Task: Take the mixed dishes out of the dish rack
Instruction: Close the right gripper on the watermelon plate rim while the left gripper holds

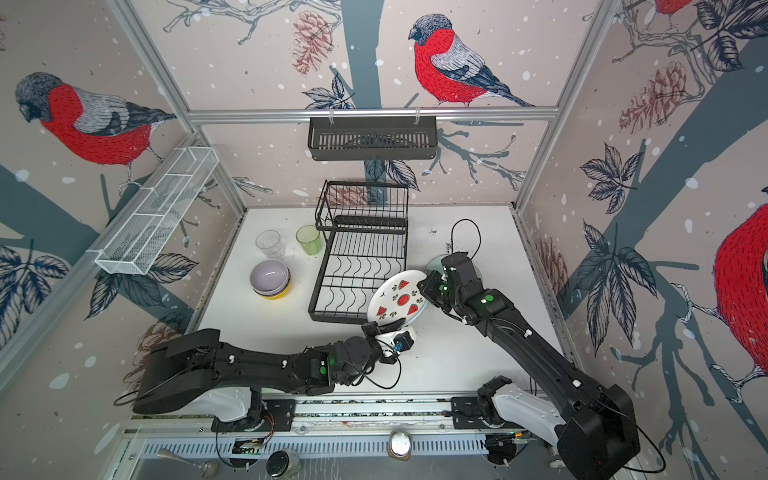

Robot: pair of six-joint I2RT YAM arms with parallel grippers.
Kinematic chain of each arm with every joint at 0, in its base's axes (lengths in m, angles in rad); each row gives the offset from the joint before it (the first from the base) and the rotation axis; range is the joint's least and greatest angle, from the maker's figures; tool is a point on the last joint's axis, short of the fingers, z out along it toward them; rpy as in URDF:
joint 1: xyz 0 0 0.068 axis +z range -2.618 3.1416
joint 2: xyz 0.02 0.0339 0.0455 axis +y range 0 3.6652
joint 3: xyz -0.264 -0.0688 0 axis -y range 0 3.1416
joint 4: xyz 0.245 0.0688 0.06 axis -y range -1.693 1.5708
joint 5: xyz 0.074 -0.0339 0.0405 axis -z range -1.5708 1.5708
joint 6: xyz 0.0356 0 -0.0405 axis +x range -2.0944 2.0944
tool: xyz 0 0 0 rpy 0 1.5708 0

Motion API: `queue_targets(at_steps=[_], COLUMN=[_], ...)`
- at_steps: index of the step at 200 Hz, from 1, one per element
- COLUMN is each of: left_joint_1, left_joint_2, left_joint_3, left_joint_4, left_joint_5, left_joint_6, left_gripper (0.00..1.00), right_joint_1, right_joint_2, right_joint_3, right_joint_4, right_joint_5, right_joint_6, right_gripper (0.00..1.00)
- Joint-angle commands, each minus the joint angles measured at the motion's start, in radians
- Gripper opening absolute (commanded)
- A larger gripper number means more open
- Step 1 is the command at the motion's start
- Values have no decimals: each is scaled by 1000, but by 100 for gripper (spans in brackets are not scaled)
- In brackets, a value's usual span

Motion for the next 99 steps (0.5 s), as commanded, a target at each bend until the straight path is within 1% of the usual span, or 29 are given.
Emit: queue_targets(at_steps=[1, 27, 40, 51, 65, 80, 99], left_joint_1=[0, 1, 1, 0, 1, 1, 0], left_joint_2=[-4, -5, -5, -5, -7, -7, -7], left_joint_3=[8, 5, 4, 4, 3, 4, 3], left_joint_4=[176, 182, 185, 186, 187, 188, 189], left_joint_5=[-35, -46, -56, -62, -64, -64, -70], left_joint_6=[-72, -76, -80, -82, -87, -90, -90], left_gripper=[0, 0, 11, 12, 17, 18, 25], right_joint_1=[3, 4, 3, 2, 3, 2, 2], right_joint_2=[-6, -12, -16, -17, -20, -25, -29], right_joint_3=[9, 7, 6, 7, 5, 2, 1], right_joint_4=[75, 75, 76, 77, 80, 86, 87], right_joint_5=[-52, -46, -41, -40, -39, -41, -39], right_joint_6=[-8, -4, -2, -1, -1, 4, 7], right_gripper=[7, 3, 2, 2, 2, 1, 1])
